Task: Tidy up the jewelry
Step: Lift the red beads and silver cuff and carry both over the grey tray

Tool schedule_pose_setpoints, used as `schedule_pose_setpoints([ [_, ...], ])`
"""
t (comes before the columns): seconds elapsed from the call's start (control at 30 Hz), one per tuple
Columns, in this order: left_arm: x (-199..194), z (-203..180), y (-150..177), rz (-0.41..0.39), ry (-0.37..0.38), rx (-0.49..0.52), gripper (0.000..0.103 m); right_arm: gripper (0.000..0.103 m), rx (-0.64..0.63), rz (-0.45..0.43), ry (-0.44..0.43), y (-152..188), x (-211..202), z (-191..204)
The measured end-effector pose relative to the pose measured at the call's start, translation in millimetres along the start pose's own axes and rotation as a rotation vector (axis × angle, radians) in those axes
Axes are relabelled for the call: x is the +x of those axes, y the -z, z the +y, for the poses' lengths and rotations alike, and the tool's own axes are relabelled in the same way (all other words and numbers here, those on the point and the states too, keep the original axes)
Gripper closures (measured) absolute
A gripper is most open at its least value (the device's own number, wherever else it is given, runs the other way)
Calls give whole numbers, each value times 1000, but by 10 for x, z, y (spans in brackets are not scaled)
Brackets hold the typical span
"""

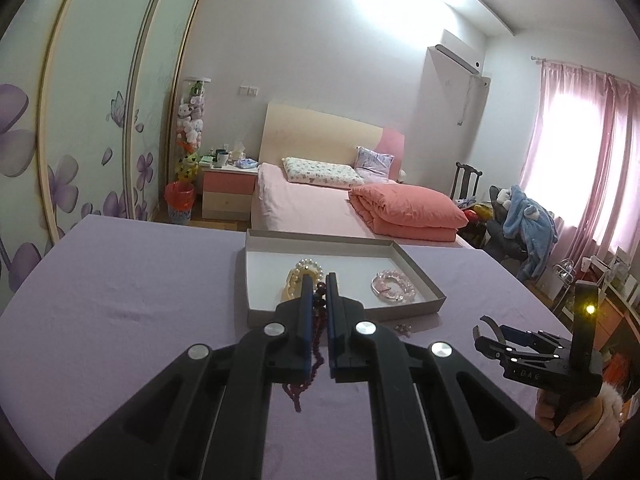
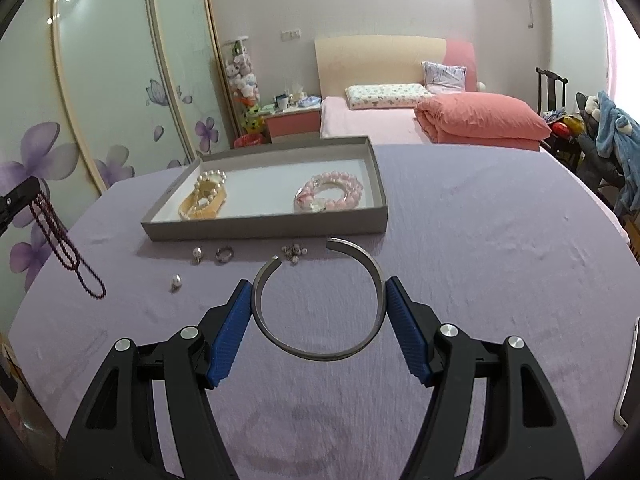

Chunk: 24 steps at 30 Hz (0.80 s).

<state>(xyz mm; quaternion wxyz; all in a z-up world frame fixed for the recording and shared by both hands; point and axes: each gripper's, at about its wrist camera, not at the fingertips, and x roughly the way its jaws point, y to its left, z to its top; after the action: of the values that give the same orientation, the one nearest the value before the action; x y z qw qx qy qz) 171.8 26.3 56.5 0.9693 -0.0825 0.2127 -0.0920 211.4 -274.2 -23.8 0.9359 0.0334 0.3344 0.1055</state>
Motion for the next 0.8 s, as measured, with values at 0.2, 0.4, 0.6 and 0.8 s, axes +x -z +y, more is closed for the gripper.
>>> schedule_pose_setpoints([
  [0.2, 77, -46, -114, -28, 5, 17, 96, 36, -2, -76, 0, -179, -38, 38],
  [0.4, 179, -75, -304, -68, 20, 17, 96, 36, -10, -170, -8, -430, -31, 97],
  [0.6, 415, -180, -552, -117, 42, 34, 96, 36, -16, -255, -25, -704, 56, 144],
  [0.8, 746, -258, -738, -129, 41, 54, 96, 36, -19, -295, -42, -860, 209, 192],
])
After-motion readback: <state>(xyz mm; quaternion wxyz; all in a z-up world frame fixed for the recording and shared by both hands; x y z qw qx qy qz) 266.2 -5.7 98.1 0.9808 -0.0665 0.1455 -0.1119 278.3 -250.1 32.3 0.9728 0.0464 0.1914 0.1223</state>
